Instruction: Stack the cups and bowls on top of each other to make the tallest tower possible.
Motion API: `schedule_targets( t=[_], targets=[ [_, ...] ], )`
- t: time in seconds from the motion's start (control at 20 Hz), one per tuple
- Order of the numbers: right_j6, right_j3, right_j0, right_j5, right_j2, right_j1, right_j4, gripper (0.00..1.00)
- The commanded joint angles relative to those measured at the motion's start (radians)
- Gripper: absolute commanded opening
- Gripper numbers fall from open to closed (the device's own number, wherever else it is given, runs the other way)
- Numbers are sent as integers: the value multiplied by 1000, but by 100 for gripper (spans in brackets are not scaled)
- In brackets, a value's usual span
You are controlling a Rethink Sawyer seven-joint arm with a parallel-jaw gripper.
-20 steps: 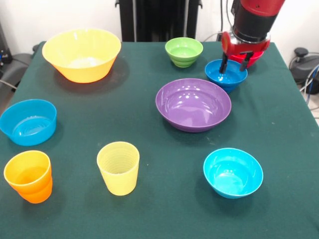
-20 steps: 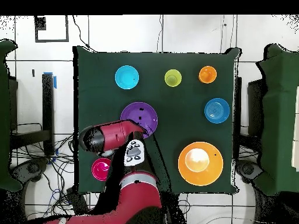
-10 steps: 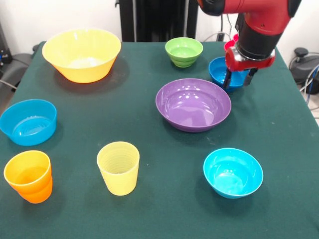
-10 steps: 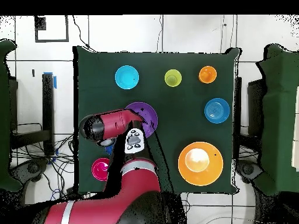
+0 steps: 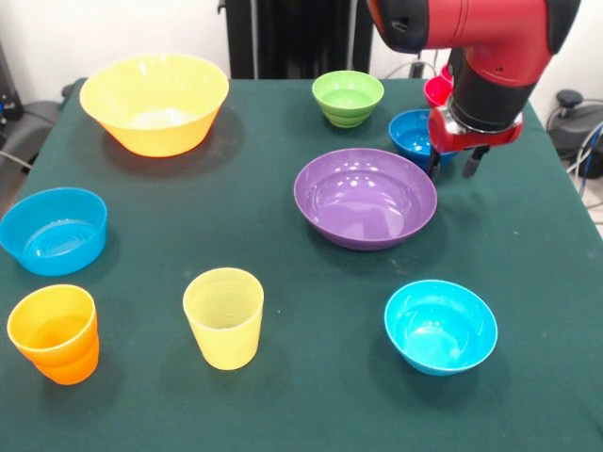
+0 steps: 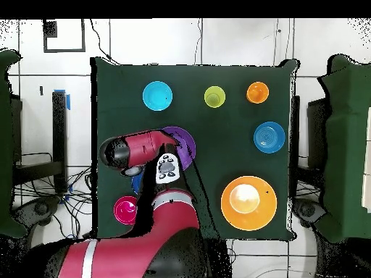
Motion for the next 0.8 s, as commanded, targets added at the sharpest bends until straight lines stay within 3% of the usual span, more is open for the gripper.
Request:
schedule_targets(
  t=[0.05, 0.8],
  targets=[
    [-131, -65, -23, 77, 103, 35, -75, 100],
    [-130, -61, -34, 56, 113, 48, -82, 100]
  ],
)
